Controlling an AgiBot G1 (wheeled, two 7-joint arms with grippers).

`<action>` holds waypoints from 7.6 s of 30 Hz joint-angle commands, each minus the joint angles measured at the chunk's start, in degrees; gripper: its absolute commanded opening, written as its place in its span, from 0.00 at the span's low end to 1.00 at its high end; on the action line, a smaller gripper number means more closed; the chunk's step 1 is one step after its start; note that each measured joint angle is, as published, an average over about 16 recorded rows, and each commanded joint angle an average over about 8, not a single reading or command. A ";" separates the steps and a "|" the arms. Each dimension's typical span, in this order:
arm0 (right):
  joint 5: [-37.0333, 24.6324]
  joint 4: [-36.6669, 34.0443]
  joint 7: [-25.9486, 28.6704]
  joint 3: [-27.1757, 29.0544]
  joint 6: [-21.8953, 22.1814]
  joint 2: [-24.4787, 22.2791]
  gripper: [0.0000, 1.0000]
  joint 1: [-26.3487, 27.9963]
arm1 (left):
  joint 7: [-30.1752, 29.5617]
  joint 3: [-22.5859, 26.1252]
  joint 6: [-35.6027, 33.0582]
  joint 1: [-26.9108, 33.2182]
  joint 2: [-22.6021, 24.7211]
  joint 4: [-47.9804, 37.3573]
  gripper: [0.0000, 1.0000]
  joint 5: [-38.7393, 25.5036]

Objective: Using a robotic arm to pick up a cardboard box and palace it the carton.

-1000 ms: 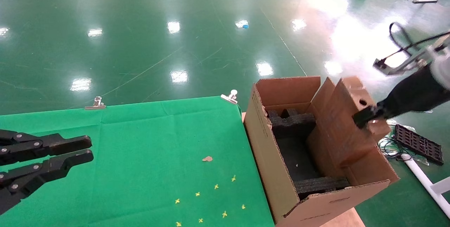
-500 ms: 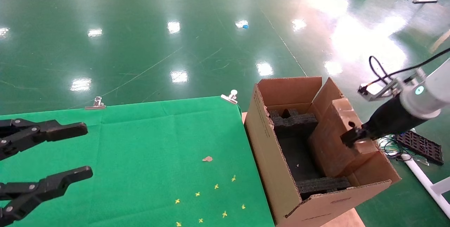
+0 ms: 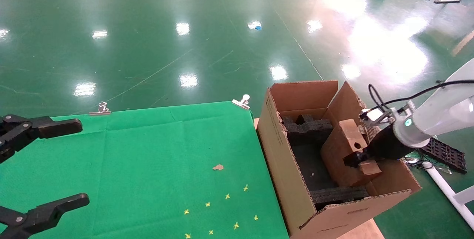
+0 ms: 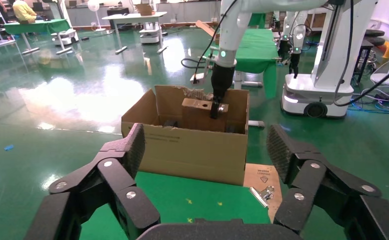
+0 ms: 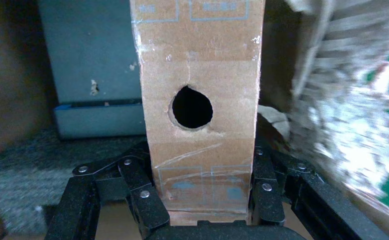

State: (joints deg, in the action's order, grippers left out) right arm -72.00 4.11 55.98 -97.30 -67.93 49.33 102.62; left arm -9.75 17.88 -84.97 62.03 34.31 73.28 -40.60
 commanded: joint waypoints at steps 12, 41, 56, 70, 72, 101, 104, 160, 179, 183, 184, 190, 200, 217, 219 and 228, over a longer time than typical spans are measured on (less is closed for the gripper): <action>2.67 -1.84 -3.39 1.83 3.29 0.37 1.00 -3.33 | 0.01 0.03 0.01 0.01 -0.01 0.00 1.00 0.02; 1.47 -3.11 -5.19 1.02 -0.26 1.16 1.00 3.82 | 0.05 0.09 0.04 0.02 -0.04 0.00 1.00 0.06; 2.18 1.29 -14.64 2.04 -5.50 -1.77 1.00 26.08 | 0.06 0.12 0.05 0.03 -0.05 0.00 1.00 0.08; 4.74 6.19 -16.49 7.39 -6.06 -3.79 1.00 25.70 | 0.08 0.13 0.07 0.02 -0.06 -0.03 1.00 0.10; 5.55 8.20 -17.40 9.73 -6.43 -4.12 1.00 23.59 | 0.09 0.14 0.07 0.03 -0.06 -0.04 1.00 0.10; 18.46 40.36 -32.01 47.29 -12.38 -9.47 1.00 -10.35 | 0.12 0.20 0.08 0.05 -0.07 -0.06 1.00 0.14; 19.80 43.70 -33.52 51.19 -13.00 -10.03 1.00 -13.87 | 0.12 0.21 0.08 0.06 -0.08 -0.06 1.00 0.14; 30.26 69.69 -45.30 81.58 -17.81 -14.38 1.00 -41.34 | 0.15 0.25 0.12 0.05 -0.11 -0.07 1.00 0.20; 30.16 69.48 -45.22 81.32 -17.74 -14.32 1.00 -41.11 | 0.15 0.25 0.12 0.05 -0.11 -0.07 1.00 0.18; 30.15 69.47 -45.21 81.30 -17.74 -14.32 1.00 -41.10 | 0.15 0.25 0.12 0.05 -0.11 -0.07 1.00 0.18; 30.14 69.47 -45.21 81.30 -17.74 -14.32 1.00 -41.10 | 0.15 0.25 0.12 0.05 -0.11 -0.07 1.00 0.18; 30.13 69.44 -45.21 81.27 -17.74 -14.32 1.00 -41.08 | 0.15 0.25 0.12 0.05 -0.11 -0.07 1.00 0.18; 30.13 69.41 -45.21 81.24 -17.74 -14.32 1.00 -41.05 | 0.15 0.25 0.12 0.05 -0.11 -0.07 1.00 0.17; 30.13 69.41 -45.21 81.23 -17.74 -14.32 1.00 -41.03 | 0.15 0.25 0.12 0.05 -0.11 -0.07 1.00 0.18; 30.13 69.41 -45.21 81.23 -17.74 -14.32 1.00 -41.02 | 0.15 0.25 0.12 0.05 -0.11 -0.07 1.00 0.18; 30.13 69.41 -45.21 81.23 -17.74 -14.32 1.00 -41.02 | 0.15 0.25 0.12 0.05 -0.11 -0.07 1.00 0.18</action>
State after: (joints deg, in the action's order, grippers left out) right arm -41.87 73.52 10.77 -16.07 -85.67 35.02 61.60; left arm -9.61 18.12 -84.85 62.08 34.21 73.21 -40.42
